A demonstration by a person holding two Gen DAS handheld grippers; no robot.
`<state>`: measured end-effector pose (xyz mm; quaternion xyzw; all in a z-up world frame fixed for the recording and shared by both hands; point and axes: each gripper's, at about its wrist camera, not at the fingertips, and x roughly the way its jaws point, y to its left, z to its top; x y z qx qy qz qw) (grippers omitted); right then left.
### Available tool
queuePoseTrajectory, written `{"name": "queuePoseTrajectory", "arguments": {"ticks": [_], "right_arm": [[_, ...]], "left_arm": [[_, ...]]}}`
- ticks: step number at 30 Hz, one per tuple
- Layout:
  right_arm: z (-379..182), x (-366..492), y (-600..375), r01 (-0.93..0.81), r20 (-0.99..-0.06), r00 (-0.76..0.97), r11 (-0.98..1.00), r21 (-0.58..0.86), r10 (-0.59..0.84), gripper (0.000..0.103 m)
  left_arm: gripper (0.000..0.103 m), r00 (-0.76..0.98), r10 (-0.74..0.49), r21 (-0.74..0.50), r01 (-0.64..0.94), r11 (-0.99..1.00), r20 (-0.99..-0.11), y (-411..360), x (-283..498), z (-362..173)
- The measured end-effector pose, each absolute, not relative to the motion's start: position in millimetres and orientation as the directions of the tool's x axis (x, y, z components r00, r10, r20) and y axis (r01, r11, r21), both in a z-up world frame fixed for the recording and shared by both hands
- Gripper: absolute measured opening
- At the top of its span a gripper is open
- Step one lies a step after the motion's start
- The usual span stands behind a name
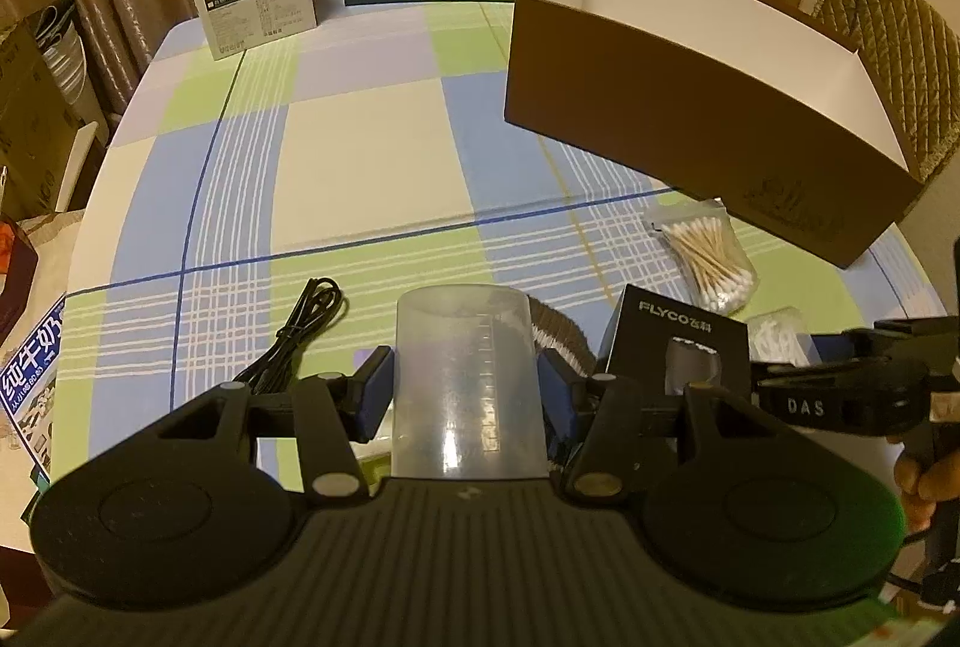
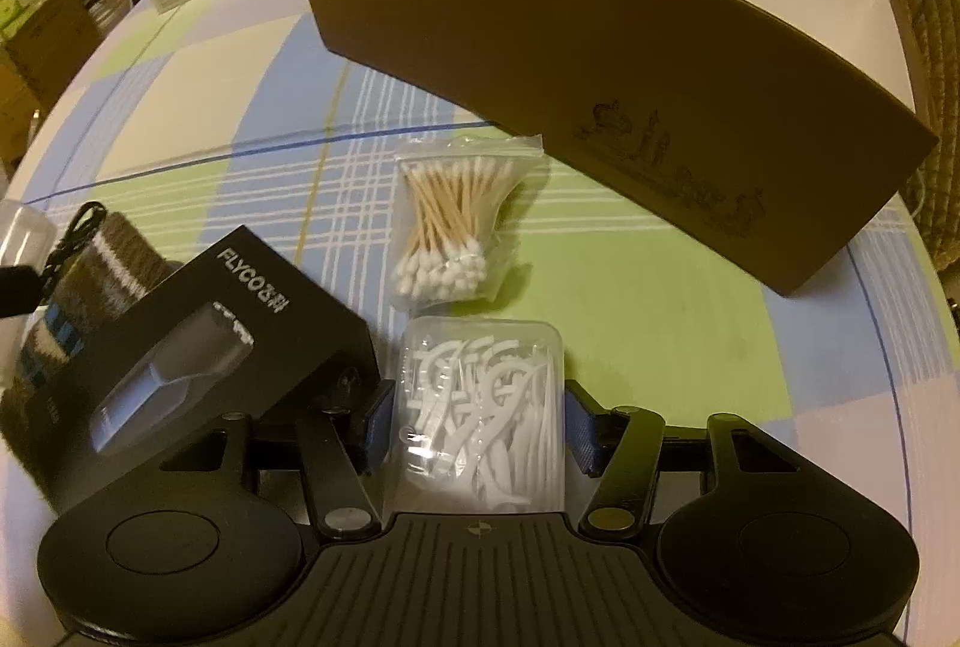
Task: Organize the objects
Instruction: 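Carry the cup and floss box over the brown cardboard box with both tools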
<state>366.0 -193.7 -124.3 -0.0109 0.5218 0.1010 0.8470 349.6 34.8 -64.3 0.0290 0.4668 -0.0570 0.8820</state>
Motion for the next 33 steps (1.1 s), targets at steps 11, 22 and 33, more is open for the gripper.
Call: {"name": "queuePoseTrajectory", "arguments": {"ticks": [11, 22, 33], "right_arm": [[-77.6, 358.7, -217.1, -0.227, -0.843, 0.483, 0.964, 0.14, 0.236, 0.054], [-1.8, 373.5, -237.6, -0.286, -0.72, 0.6, 0.934, 0.213, 0.348, 0.054], [19.0, 448.5, -282.4, -0.195, -0.677, 0.679, 0.959, 0.204, 0.282, 0.054]], "left_arm": [[0.047, 0.585, -0.086, 0.004, 0.152, 0.988, -0.807, 14.3, 362.5, -47.0], [0.047, 0.634, -0.169, 0.002, 0.26, 0.966, -0.755, -36.8, 403.9, -13.0], [0.047, 0.648, -0.26, -0.028, 0.345, 0.938, -0.716, -105.4, 483.1, 12.1]]}}
